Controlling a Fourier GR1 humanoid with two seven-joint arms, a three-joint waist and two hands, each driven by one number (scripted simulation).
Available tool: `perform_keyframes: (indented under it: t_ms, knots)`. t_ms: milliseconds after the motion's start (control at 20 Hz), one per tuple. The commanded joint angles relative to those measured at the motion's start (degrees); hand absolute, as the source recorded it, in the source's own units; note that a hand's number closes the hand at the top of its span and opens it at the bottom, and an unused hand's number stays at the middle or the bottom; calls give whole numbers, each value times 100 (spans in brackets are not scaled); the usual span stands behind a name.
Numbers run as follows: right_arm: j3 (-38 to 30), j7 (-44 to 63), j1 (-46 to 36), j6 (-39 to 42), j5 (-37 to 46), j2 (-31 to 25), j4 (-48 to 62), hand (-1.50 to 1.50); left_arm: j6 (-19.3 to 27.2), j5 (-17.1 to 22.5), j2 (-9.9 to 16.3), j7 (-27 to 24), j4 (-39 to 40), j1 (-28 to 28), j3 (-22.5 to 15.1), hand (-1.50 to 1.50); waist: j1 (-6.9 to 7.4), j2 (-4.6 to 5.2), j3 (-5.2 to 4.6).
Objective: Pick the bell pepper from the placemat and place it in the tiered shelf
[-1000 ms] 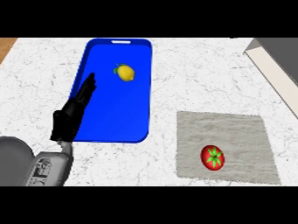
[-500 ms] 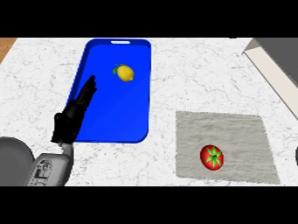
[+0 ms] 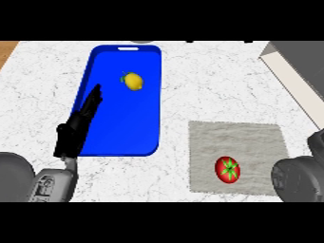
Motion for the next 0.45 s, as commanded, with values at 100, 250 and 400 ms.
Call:
perform_keyframes:
  t_ms: [100,250,400]
  knots:
    - [497,387,122,1824,218,338,-1177,-150,0,-65,-5,-72,-79,170,-85,0,136,-38,-7]
    - [840,114,242,2384,77,344,-1707,-150,30,-75,-80,111,-69,-100,-119,0,109,-50,-5]
    - [1394,-7,452,2904,-6,347,-2390,-150,-71,-34,-29,29,15,-49,-111,0,170,-28,-10]
